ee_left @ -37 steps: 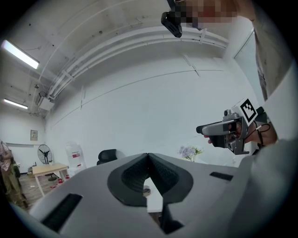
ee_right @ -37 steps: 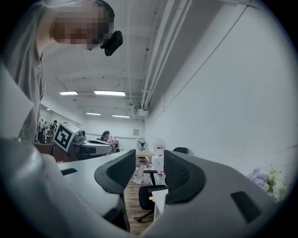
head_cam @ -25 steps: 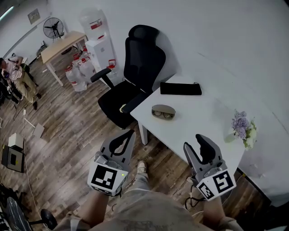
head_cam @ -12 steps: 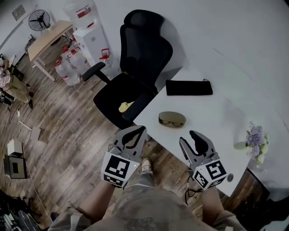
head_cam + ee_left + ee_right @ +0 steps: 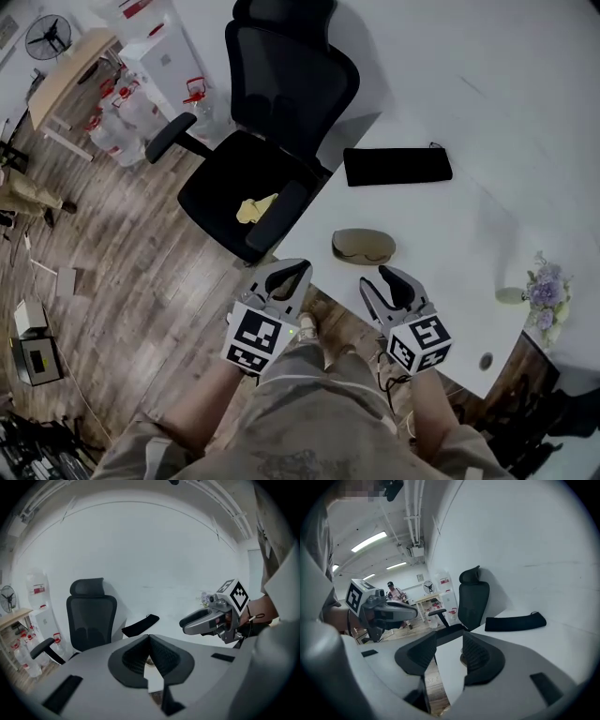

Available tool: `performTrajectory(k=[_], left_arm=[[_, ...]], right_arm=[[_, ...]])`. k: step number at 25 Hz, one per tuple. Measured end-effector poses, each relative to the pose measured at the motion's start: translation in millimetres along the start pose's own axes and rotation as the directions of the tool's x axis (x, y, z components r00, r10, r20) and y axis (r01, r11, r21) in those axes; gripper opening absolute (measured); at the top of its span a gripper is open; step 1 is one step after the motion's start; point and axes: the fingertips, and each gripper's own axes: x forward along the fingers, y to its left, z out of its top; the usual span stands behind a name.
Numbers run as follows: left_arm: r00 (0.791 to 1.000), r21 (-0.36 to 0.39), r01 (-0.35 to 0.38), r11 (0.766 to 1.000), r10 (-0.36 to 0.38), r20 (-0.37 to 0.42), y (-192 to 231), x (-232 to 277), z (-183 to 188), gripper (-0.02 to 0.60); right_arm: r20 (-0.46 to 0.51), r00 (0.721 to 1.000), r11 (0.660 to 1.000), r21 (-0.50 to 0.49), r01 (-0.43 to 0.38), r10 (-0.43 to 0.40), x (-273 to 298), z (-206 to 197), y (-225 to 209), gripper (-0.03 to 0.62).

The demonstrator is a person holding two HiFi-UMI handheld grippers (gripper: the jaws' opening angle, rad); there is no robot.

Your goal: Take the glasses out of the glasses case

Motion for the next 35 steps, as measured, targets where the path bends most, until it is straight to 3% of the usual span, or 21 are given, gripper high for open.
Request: performTrajectory(k=[11,18,26,30,35], left_arm=[[0.987,-0.102,0.018,0.995,-0.033,-0.157,3.5,74.2,-72.3,0.015],[0.969,-0.131,0.025,0.991,-0.056,-0.241,-0.9,115.3,-109.3,0.015],[0.95,-0.2,0.061,0.978,-0.118,-0.29,-13.5,157.0,-141.3,0.015],[0.931,-0.196,0.056,0.979,-0.123,-0.344,-19.1,166.9,-159.2,0.015],[0.935,-0.212,0.054,0.976,-0.124,-0.333,-19.1,170.4,-159.5,0.016]], right_arm=[[-0.198,0.979,0.997,0.07,-0.036,0.049,55.9,-84.2,-42.6,0.19],[-0.273,0.958,0.994,0.09,-0.06,0.083,77.9,-114.4,-62.3,0.19],[-0.314,0.942,0.991,0.093,-0.093,0.118,89.9,-131.0,-72.2,0.19],[-0.317,0.939,0.99,0.084,-0.114,0.135,89.7,-128.6,-72.7,0.19],[-0.308,0.939,0.988,0.059,-0.142,0.153,88.0,-113.5,-76.5,0.19]])
